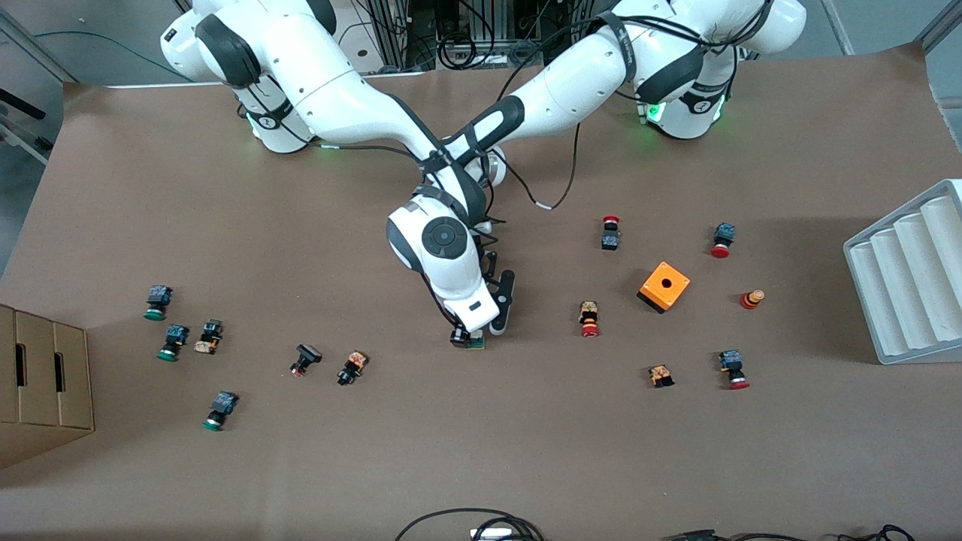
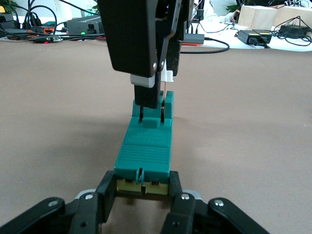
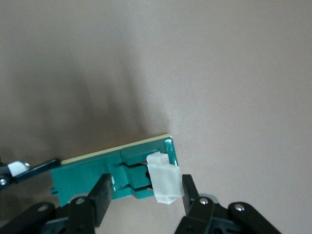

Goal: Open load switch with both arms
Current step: 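Push the white lever along the switch body with the right gripper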

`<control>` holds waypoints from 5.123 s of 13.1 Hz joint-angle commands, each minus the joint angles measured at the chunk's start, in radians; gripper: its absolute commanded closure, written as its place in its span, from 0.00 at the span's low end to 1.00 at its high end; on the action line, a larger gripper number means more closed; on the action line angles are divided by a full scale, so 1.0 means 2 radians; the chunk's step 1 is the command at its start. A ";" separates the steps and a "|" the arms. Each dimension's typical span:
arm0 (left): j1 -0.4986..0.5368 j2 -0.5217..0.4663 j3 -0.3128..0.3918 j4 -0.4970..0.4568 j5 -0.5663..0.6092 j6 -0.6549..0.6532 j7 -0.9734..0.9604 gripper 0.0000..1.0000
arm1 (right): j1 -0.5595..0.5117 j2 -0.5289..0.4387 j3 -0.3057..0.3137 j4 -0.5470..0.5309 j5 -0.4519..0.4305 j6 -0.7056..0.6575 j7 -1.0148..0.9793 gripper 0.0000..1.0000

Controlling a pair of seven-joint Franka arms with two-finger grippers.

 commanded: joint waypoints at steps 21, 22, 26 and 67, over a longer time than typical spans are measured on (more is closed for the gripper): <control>-0.007 0.007 0.004 0.003 0.001 -0.007 -0.008 0.73 | 0.010 -0.029 0.001 -0.016 -0.002 -0.044 0.001 0.35; -0.007 0.007 0.004 0.003 0.001 -0.007 -0.008 0.73 | 0.010 -0.029 0.001 -0.016 -0.002 -0.044 0.001 0.35; -0.007 0.007 0.004 0.003 0.001 -0.007 -0.008 0.73 | 0.010 -0.032 0.001 -0.016 -0.002 -0.055 0.001 0.36; -0.007 0.007 0.004 0.003 0.001 -0.007 -0.008 0.73 | 0.032 -0.058 0.004 -0.056 0.000 -0.085 0.014 0.38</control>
